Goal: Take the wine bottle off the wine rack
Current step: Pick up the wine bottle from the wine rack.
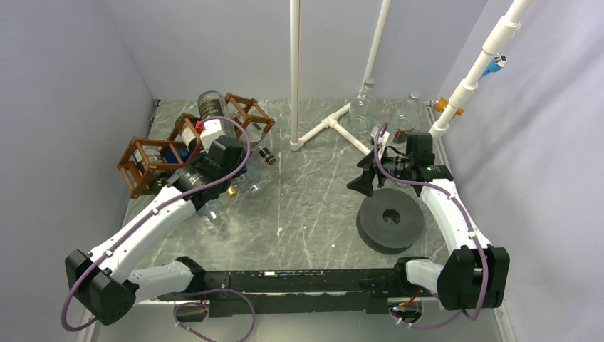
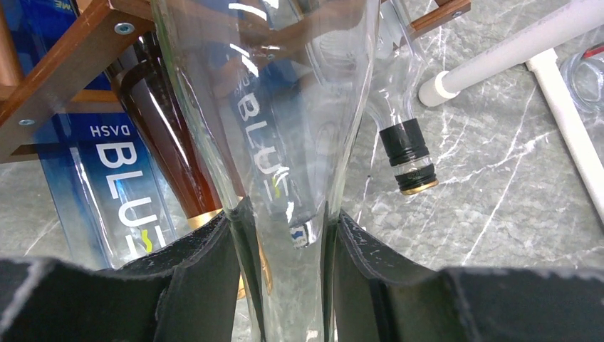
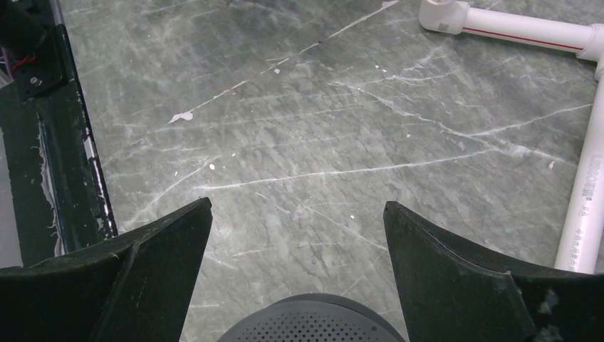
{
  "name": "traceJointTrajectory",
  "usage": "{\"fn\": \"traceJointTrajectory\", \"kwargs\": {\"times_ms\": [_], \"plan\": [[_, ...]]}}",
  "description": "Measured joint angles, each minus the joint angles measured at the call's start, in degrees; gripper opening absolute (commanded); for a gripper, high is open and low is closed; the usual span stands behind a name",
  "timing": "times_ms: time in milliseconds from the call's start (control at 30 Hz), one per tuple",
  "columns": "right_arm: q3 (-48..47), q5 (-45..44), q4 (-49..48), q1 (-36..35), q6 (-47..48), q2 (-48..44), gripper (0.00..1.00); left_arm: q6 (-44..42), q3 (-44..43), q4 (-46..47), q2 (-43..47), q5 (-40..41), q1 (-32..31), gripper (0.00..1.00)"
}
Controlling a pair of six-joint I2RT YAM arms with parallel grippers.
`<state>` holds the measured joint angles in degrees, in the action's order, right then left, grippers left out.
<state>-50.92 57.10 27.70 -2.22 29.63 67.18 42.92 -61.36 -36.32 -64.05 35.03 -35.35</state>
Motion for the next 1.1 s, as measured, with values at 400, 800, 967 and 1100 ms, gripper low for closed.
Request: {"fn": "traceJointTrajectory", "kwargs": {"times_ms": [400, 800, 967, 1100], "plan": [[0.0, 0.0, 0.0, 0.3, 0.0, 0.0, 0.93, 0.5, 0.9, 1.7, 3.8, -3.6, 0.0, 0.0], [0.0, 0.0, 0.0, 0.5, 0.0, 0.0, 0.93, 1.5, 1.0, 1.5, 6.2, -6.4, -2.8, 0.0], [0.0, 0.0, 0.0, 0.7, 0.0, 0.0, 0.93, 1.8, 1.0, 1.4, 6.5, -6.8, -4.4, 0.0], [0.0, 0.0, 0.0, 0.7, 0.0, 0.0, 0.93, 1.8, 1.0, 1.4, 6.5, -7.1, -6.0, 0.0]]}}
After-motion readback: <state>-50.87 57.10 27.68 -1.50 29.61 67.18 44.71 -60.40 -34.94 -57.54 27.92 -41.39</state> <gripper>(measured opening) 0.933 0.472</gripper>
